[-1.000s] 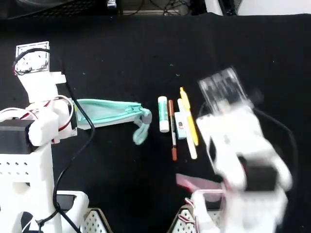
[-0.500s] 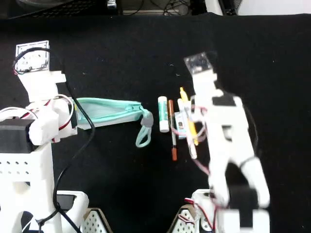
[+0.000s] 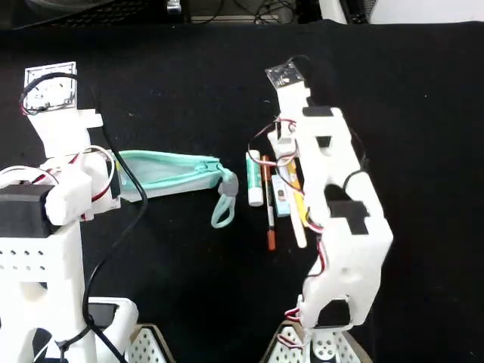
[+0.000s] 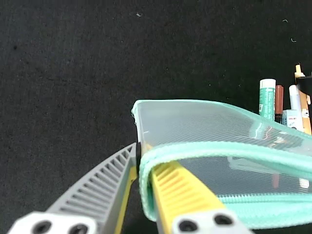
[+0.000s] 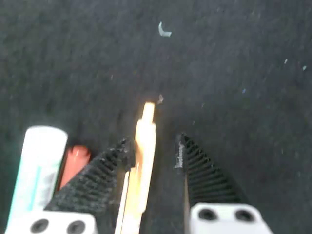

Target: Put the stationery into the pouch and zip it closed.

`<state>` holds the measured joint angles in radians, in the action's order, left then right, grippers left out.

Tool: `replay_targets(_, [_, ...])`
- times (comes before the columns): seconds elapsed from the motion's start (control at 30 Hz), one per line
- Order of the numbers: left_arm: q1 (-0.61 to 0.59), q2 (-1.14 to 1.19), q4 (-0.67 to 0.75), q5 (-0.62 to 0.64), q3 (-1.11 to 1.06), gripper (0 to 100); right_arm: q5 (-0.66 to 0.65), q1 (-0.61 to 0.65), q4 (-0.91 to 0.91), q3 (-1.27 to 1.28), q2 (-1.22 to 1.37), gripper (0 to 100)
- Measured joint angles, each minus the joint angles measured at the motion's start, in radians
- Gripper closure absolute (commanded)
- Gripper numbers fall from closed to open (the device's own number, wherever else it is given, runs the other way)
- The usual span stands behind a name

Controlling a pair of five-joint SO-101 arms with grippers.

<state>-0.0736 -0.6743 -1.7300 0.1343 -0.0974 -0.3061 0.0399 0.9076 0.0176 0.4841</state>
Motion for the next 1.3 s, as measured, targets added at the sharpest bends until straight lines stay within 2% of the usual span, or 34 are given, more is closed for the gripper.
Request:
replay_targets(0.2, [0.0,0.0,0.0,0.0,0.0,97,-0.002,0.0,0.012,-0.074,0.077,87.4])
replay_targets(0.3, [0.0,0.0,0.0,0.0,0.0,97,-0.038,0.0,0.074,-0.097,0.081,99.0])
replay_targets(0.43, [0.0,0.0,0.0,0.0,0.0,97,-0.077,-0.012,0.118,-0.103,0.081,98.6])
replay_targets(0.73, [0.0,0.0,0.0,0.0,0.0,97,-0.107,-0.157,0.169,-0.103,0.011,98.6])
replay_targets(0.87, [0.0,0.0,0.0,0.0,0.0,97,-0.129,-0.17,0.281,-0.101,-0.158,98.6])
replay_targets(1.03, [0.0,0.0,0.0,0.0,0.0,97,-0.129,-0.141,0.376,-0.061,-0.508,98.6])
replay_targets(1.2, [0.0,0.0,0.0,0.0,0.0,97,-0.054,-0.003,0.39,0.041,-0.927,98.6])
replay_targets(1.3, [0.0,0.0,0.0,0.0,0.0,97,0.017,0.129,0.381,0.094,-1.171,98.5])
